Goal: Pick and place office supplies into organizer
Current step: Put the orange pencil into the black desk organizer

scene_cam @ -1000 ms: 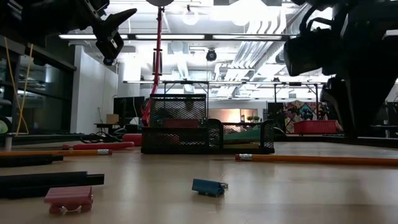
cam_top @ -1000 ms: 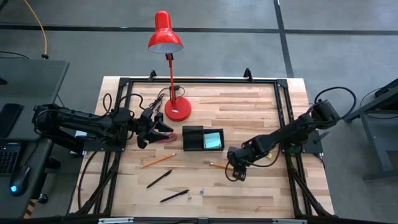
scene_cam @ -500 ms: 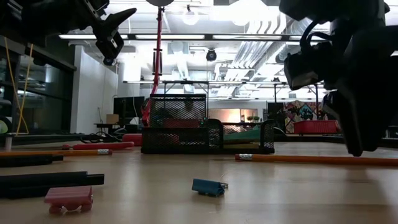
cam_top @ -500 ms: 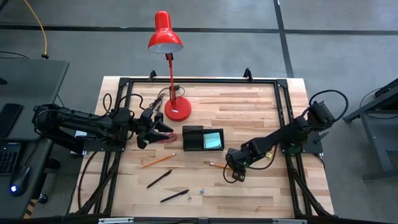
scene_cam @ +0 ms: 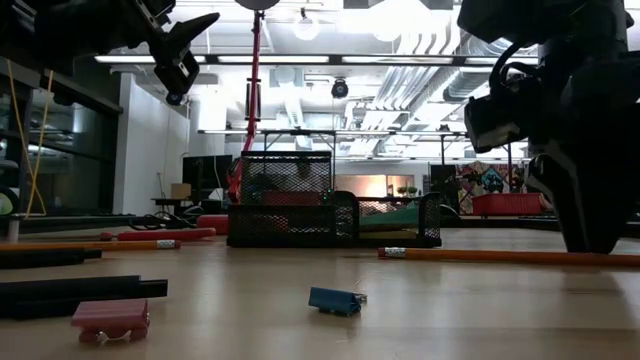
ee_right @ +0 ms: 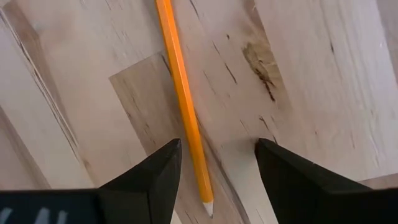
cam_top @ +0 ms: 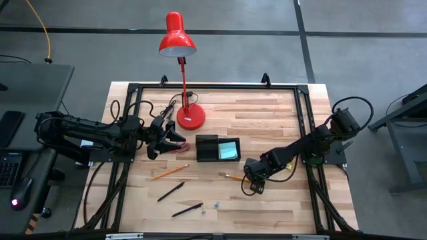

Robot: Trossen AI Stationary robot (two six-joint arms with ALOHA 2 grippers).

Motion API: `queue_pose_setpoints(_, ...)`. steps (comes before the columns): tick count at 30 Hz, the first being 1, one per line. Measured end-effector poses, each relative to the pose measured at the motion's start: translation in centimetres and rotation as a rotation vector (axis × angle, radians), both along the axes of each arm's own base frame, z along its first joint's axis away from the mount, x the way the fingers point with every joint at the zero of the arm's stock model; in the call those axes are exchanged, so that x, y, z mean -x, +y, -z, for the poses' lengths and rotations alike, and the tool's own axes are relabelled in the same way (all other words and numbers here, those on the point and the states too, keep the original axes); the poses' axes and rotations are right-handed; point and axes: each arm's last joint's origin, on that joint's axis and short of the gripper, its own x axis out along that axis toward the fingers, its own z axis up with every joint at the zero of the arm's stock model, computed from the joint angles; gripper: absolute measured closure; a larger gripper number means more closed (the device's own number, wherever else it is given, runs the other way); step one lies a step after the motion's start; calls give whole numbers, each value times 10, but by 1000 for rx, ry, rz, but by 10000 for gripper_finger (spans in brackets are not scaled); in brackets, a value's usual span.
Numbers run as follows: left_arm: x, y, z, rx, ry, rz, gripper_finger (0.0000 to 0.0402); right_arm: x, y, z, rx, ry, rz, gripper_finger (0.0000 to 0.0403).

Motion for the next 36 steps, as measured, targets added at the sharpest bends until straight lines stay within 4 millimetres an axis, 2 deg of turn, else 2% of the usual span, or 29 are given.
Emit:
queue_pose_setpoints(13,0,0,2,3,25,0,197,3,16,0,-53,-10,-1,202)
queue_pose_setpoints(19,0,0,2,3,25,0,197,5,15,1,-7,-8,27,202)
queue_pose_setpoints(24,0,0,2,3,26,1,197,3,18,13,13,31,23,202)
queue_pose_setpoints(29,0,0,3,10,28,9,197,5,18,15,67,32,59,202)
queue_pose_setpoints(32,0,0,3,10,31,11,197,4,18,14,96,23,45,210)
queue_pose_setpoints(36,0,0,3,10,31,11,197,4,17,15,118,13,7,241)
